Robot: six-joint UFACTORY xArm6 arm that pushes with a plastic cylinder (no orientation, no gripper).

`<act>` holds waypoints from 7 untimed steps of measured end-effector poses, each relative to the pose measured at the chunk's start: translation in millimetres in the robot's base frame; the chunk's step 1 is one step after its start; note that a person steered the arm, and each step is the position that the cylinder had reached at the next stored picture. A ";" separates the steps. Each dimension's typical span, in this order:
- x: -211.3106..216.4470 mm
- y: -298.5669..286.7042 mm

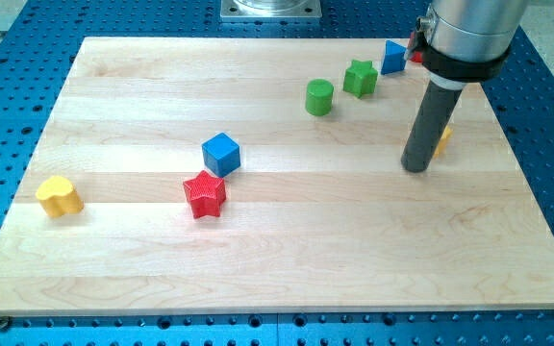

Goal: Move the green star above to the hexagon

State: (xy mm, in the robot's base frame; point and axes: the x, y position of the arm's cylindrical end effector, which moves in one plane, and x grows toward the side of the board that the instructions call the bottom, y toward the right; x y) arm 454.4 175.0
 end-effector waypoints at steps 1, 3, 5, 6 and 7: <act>-1.9 39.8; -55.4 74.5; -218.2 115.8; -228.7 72.9; -224.0 2.1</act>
State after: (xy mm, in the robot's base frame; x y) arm 230.4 177.1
